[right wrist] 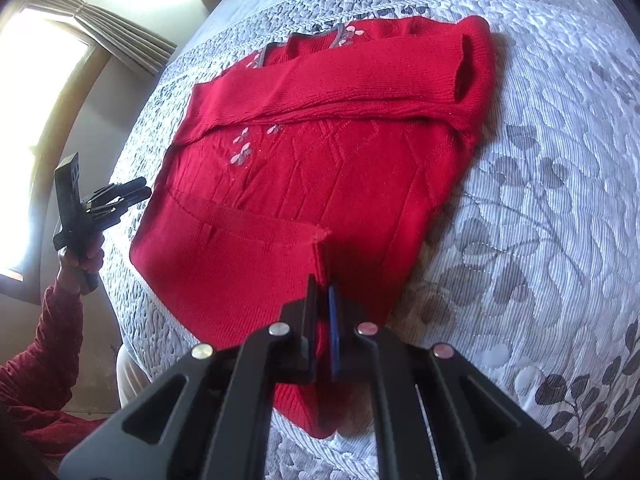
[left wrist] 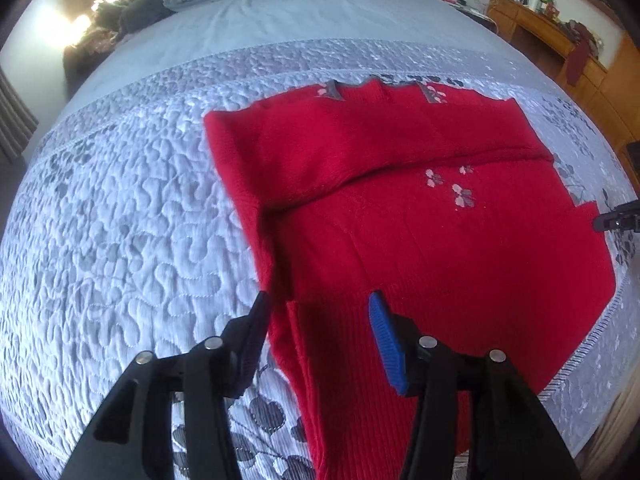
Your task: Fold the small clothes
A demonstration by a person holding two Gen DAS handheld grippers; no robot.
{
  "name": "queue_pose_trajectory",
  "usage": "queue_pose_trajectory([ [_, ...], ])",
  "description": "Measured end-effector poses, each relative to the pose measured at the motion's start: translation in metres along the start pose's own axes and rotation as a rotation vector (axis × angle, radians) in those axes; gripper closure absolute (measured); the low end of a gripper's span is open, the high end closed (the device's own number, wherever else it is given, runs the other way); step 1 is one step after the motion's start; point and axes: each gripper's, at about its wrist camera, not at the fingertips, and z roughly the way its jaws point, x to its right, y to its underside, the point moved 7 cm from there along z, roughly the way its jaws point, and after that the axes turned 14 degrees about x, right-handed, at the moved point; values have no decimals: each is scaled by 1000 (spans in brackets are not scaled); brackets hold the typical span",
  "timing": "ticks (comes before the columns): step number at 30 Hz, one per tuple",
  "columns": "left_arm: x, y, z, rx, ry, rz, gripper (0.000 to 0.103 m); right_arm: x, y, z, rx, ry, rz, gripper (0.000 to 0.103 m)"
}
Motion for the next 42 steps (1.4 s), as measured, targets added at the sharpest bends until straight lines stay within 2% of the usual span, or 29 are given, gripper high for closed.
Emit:
queue_pose_trajectory([
  [2,10,-2,6,-9,40,25,51,2,0,1,-4,0,7,99],
  [5,9,1,23,-54,14,23,52,3,1,3,-8,0,8,99],
  [10,6,18,29,-108,57,-15,54,5,2,5,-17,2,9,99],
  [12,8,27,26,-121,91,-26,74,7,2,7,-20,3,13,99],
  [13,8,30,24,-121,93,-34,80,8,1,8,-21,4,18,99],
  [14,9,32,22,-115,106,-50,95,8,1,9,-20,3,22,99],
  [15,8,33,19,-111,121,-76,98,7,0,9,-19,2,24,99],
  [22,-7,24,-5,-14,89,-186,99,0,-10,-11,42,-56,46,99],
  [24,-14,16,-19,37,112,-251,100,-3,-13,-21,70,-72,51,99],
  [29,-18,-3,-36,95,96,-251,100,-7,-19,-35,108,-75,40,99],
  [34,-25,-30,-31,135,62,-281,100,-5,-37,-42,155,-62,36,100],
  [39,-40,-67,-15,170,33,-335,100,2,-77,-52,211,-48,38,100],
  [42,-52,-95,-1,193,16,-366,100,7,-115,-53,248,-25,28,100],
])
